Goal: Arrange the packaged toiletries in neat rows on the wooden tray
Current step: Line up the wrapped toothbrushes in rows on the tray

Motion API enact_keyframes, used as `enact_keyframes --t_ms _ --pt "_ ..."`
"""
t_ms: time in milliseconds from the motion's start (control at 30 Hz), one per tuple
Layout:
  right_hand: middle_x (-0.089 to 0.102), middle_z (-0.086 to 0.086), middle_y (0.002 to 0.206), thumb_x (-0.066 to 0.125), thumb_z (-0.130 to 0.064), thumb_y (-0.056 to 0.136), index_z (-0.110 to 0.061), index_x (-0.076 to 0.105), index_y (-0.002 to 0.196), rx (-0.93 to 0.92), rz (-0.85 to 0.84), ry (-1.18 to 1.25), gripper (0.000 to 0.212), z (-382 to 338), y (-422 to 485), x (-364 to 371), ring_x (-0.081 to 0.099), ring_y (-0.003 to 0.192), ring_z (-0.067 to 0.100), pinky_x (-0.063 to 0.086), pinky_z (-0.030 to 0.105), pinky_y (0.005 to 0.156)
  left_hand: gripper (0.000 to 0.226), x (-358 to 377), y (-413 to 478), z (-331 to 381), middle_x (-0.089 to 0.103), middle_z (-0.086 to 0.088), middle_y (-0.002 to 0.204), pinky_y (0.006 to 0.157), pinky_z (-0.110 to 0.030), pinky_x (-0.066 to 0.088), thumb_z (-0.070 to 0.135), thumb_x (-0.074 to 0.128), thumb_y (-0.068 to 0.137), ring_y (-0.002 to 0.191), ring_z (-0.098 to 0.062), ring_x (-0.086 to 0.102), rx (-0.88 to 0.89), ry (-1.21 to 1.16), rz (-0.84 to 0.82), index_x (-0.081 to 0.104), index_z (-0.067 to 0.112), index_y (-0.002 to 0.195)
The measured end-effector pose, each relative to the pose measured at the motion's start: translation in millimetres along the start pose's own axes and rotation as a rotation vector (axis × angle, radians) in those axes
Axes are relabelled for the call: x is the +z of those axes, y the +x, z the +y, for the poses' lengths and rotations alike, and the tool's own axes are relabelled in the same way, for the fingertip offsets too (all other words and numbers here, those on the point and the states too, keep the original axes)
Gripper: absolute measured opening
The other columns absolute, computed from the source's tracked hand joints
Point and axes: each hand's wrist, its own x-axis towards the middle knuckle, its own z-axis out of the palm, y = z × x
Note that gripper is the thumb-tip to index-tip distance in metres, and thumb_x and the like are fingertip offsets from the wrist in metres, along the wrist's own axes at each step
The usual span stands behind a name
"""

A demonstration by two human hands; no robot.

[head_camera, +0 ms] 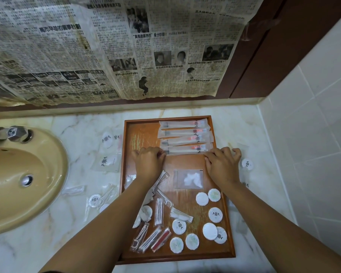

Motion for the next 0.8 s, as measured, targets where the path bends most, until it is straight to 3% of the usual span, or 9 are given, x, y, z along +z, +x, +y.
enact_keyframes --t_ms 200,267,367,433,533,700,800 --pt "0.073 -0.002 0.111 0.066 -0.031 0.091 -0.024 0.074 0.110 0.019 -0.085 -0.039 0.021 -5.7 2.4 -9.4 0.058 0.107 0.026 0.029 0.055 0.104 0.014 -1.8 1.7 -0.2 0.073 0.008 0.086 0.088 -0.040 0.027 0.040 0.070 0.092 0.089 -0.020 0.061 0.000 0.004 -0.005 0.076 0.027 0.091" --pt "0.068 0.000 0.121 0.067 -0.033 0.092 -0.024 0.073 0.112 0.010 -0.085 -0.018 0.024 -11.6 4.7 -11.4 0.056 0.117 0.027 0.024 0.058 0.110 0.018 -0.7 2.6 -1.4 0.072 0.002 0.098 0.088 -0.042 0.030 0.039 0.068 0.093 0.096 -0.026 0.061 0.058 0.050 0.040 0.073 0.024 0.101" --pt "0.051 0.005 0.150 0.047 -0.049 0.101 -0.021 0.060 0.138 -0.052 -0.233 -0.036 0.048 -26.5 5.3 -10.8 0.039 0.144 0.030 0.005 0.063 0.119 0.038 2.6 0.7 -2.5 0.062 -0.005 0.127 0.098 -0.046 0.038 0.040 0.062 0.095 0.119 -0.028 0.053 0.241 0.085 0.032 0.063 0.019 0.127" --pt "0.038 0.006 0.161 0.027 -0.058 0.103 -0.017 0.047 0.150 -0.070 -0.354 -0.074 0.065 -34.6 1.9 -7.9 0.025 0.153 0.030 -0.003 0.064 0.121 0.036 5.8 -1.9 -1.8 0.059 -0.008 0.134 0.105 -0.051 0.037 0.038 0.056 0.098 0.126 -0.031 0.051 0.348 0.101 -0.007 0.062 0.019 0.128" --pt "0.028 0.009 0.166 0.016 -0.060 0.103 -0.013 0.040 0.155 -0.057 -0.356 -0.036 0.074 -39.4 2.9 -5.0 0.016 0.156 0.030 -0.004 0.061 0.123 0.032 11.0 -3.4 -1.5 0.060 -0.010 0.133 0.105 -0.052 0.037 0.035 0.050 0.099 0.123 -0.033 0.053 0.358 0.121 -0.023 0.065 0.019 0.122" --pt "-0.002 0.009 0.171 0.021 -0.059 0.103 -0.014 0.011 0.163 -0.072 -0.384 0.141 0.075 -49.8 26.3 7.4 -0.013 0.157 0.024 0.000 0.050 0.127 0.028 14.8 2.4 1.7 0.060 -0.014 0.129 0.099 -0.051 0.041 0.026 0.063 0.098 0.121 -0.035 0.051 0.365 0.082 0.024 0.067 0.015 0.124" --pt "0.002 0.015 0.170 0.039 -0.042 0.103 -0.012 0.020 0.161 -0.090 -0.376 0.127 0.068 -47.3 33.1 19.3 -0.008 0.157 0.030 0.007 0.055 0.126 0.020 16.4 9.7 3.1 0.063 -0.010 0.113 0.090 -0.046 0.039 0.024 0.069 0.094 0.107 -0.032 0.055 0.331 0.057 0.062 0.071 0.015 0.112"
